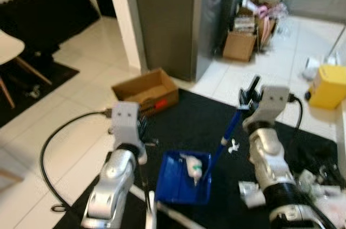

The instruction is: Sweep floor

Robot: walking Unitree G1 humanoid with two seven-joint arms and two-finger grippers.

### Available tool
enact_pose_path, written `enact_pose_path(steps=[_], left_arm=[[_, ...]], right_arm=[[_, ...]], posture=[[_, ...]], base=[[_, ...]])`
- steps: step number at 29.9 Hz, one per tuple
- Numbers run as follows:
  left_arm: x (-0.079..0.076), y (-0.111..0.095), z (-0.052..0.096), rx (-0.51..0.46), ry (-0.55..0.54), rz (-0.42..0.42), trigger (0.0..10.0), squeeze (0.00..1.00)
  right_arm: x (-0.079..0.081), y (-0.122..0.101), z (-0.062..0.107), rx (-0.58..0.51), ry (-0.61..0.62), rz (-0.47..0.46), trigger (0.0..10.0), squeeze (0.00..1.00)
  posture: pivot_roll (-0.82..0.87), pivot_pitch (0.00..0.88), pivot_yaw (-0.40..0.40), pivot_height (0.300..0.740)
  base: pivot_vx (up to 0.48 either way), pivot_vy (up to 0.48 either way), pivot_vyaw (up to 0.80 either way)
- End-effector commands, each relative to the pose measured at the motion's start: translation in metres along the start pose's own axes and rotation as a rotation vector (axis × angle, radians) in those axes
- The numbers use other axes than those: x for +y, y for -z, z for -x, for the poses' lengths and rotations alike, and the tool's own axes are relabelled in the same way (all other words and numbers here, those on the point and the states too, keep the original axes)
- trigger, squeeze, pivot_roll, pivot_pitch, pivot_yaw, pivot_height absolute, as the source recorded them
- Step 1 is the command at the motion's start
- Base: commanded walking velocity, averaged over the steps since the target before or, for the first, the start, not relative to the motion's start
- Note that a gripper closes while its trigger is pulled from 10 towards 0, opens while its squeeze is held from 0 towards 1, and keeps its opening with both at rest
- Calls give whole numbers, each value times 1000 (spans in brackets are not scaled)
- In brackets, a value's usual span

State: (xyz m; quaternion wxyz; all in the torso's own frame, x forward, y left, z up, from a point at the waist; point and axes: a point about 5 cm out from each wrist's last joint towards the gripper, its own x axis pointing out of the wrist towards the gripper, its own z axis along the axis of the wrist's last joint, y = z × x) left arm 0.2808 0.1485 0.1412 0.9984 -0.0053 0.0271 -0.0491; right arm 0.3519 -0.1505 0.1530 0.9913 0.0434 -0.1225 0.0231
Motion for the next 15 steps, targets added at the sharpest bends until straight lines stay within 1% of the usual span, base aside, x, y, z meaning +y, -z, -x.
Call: enact_pose_path(steps=[1,15], left_arm=[[1,-3,0,-18,-5,-9,10000,0],[1,-3,1,-17,-6,-7,10000,0]], right_arm=[[1,-2,-1,-13,2,-18,10000,0],[1,-2,0,-10,3,-16,10000,0]], posture=[[46,58,10,740],[46,66,10,740]], base=[[0,0,794],[0,0,794]])
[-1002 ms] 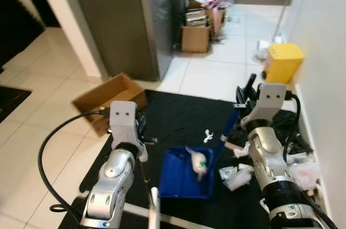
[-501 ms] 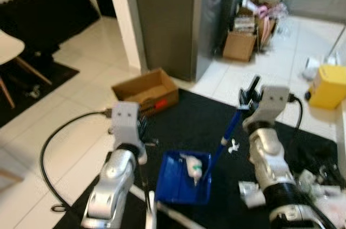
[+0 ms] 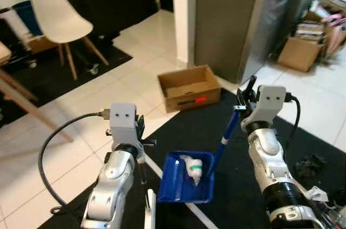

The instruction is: Sweep floor

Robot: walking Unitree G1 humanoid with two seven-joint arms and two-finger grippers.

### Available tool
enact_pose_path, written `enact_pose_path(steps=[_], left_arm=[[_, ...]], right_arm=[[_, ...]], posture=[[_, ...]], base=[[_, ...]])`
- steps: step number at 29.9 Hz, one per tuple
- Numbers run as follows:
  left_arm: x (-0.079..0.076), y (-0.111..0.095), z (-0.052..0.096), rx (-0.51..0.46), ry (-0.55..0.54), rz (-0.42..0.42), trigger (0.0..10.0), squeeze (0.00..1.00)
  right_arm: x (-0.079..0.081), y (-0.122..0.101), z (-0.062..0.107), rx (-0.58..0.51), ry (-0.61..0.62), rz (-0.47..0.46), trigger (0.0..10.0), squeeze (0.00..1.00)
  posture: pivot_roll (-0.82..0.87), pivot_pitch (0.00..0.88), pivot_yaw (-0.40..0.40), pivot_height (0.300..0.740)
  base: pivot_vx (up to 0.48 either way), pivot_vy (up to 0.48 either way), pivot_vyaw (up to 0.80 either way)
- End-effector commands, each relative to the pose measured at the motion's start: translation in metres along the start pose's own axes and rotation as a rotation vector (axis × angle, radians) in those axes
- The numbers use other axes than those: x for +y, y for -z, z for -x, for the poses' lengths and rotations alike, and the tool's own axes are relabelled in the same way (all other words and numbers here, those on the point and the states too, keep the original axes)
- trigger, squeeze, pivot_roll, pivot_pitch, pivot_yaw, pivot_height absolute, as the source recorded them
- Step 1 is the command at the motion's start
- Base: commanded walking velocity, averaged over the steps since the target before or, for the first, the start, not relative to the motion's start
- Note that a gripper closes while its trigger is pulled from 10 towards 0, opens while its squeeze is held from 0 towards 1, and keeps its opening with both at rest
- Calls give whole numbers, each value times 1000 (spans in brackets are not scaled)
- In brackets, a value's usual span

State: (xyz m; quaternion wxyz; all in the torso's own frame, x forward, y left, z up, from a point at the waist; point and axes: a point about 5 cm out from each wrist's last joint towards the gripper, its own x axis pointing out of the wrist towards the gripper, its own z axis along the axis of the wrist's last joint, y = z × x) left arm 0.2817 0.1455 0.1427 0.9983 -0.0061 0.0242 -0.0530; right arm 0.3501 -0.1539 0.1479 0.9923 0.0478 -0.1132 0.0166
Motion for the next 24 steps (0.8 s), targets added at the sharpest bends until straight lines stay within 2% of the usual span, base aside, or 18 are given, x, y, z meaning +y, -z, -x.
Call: enact_pose_path(steps=[1,19,24], left_arm=[[3,-1,2,-11,-14,-7,10000,0],[3,-1,3,-8,-17,-4,10000,0],[3,-1,2,-9,-18,-3,10000,0]], right_arm=[[4,-6,-3,-28,-12,-8,10000,0],[5,-6,-3,-26,-13,-8,10000,0],[5,-6,-3,-28,-7,-11,10000,0]], posture=[[46,66,10,740],[46,71,9,740],[46,70,9,740]], base=[[0,0,794],[0,0,794],[0,0,100]])
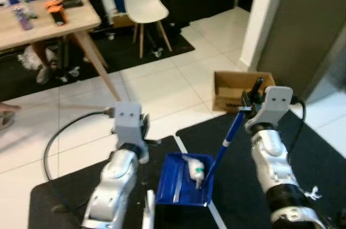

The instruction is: Sweep floor

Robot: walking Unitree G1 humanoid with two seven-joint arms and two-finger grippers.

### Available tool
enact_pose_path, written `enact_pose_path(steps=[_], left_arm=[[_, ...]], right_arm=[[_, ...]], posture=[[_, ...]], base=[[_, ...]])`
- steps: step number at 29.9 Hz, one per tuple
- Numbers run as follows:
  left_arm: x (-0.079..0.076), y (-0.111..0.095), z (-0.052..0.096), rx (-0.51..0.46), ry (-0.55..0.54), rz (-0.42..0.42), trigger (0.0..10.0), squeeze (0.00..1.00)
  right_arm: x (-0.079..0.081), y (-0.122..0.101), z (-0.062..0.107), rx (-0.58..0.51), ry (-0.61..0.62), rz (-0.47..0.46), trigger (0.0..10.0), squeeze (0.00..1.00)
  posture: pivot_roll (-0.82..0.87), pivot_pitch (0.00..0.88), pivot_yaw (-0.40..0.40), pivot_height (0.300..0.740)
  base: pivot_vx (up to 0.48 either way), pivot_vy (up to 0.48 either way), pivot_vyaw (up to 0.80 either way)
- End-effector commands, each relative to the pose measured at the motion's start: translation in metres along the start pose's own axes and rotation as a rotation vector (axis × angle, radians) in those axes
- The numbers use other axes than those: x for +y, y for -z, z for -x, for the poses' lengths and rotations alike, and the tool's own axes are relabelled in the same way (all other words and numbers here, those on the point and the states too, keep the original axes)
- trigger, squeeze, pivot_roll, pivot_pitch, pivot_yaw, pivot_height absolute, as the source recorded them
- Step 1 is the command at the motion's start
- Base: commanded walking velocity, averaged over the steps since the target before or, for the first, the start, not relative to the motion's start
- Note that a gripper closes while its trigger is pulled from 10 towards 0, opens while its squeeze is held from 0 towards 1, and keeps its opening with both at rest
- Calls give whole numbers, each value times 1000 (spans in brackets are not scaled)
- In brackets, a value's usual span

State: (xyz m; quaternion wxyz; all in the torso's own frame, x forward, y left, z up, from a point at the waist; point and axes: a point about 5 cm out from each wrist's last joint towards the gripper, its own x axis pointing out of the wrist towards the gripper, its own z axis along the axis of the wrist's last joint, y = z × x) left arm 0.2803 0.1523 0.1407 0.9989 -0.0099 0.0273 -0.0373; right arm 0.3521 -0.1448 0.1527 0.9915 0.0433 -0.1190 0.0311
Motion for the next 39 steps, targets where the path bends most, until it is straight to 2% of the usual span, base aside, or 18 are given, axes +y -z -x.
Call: enact_pose_path(steps=[1,9,14,39], left_arm=[[-3,-3,0,-14,13,-11,10000,0],[-4,-3,0,-14,14,-9,10000,0],[-4,-3,-1,-14,16,-9,10000,0],[-4,-5,-3,-17,13,7,10000,0]], right_arm=[[-5,-3,0,-18,27,-22,10000,0],[-7,-2,0,-16,41,-47,10000,0],[-8,-1,0,-7,49,-56,10000,0],[-8,-2,0,-9,45,-36,10000,0]], posture=[[46,70,9,740],[46,70,9,740],[46,70,9,740],[44,67,11,740]], base=[[0,0,0],[0,0,0],[0,0,-800],[0,0,0]])
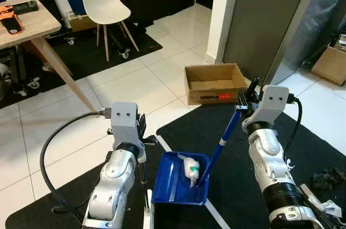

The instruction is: Sweep floor

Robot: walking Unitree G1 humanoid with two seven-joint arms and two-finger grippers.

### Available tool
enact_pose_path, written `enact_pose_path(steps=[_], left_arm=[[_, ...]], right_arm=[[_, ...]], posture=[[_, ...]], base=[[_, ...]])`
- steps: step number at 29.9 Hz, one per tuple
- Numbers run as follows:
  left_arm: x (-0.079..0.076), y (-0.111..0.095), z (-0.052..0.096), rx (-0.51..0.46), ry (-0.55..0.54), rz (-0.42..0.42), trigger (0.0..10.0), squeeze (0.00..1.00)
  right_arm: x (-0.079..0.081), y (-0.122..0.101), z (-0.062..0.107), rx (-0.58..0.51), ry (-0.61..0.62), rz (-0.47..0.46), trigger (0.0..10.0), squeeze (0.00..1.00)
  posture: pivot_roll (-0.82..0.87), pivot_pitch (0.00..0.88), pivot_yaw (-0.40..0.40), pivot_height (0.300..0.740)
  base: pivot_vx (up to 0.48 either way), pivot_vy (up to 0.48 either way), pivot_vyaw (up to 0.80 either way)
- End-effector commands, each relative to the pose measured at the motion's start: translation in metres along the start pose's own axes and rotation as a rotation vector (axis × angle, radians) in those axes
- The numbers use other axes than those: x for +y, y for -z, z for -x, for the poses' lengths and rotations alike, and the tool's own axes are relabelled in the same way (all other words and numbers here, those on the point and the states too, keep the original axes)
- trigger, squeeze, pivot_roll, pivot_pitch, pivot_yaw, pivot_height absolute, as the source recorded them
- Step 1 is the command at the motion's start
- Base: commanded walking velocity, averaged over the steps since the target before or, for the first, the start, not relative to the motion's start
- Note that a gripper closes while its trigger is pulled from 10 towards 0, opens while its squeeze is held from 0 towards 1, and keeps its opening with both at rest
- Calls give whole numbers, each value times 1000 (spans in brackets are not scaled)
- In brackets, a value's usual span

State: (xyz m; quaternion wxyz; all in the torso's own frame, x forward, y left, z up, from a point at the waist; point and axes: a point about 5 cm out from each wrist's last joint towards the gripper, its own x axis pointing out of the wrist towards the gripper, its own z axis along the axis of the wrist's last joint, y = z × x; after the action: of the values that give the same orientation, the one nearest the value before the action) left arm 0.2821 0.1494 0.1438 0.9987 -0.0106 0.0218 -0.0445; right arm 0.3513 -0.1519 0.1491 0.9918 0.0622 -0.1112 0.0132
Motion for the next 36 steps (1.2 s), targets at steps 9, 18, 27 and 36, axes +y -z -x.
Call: enact_pose_path(steps=[9,18,27,36], left_arm=[[0,-4,-2,-26,-15,8,10000,0],[6,-5,-3,-36,-54,8,10000,0],[6,-4,-3,-32,-54,9,10000,0],[6,-4,-2,-30,-57,10,10000,0]], right_arm=[[0,-4,-3,-21,1,0,10000,0],[0,-4,-3,-19,-1,2,10000,0],[0,-4,-2,-17,2,2,10000,0],[-1,-3,-2,-17,3,3,10000,0]], posture=[[43,62,10,740],[43,62,10,740],[43,66,12,740],[45,68,11,740]], base=[[69,0,0],[442,0,0],[480,0,0],[480,0,0]])
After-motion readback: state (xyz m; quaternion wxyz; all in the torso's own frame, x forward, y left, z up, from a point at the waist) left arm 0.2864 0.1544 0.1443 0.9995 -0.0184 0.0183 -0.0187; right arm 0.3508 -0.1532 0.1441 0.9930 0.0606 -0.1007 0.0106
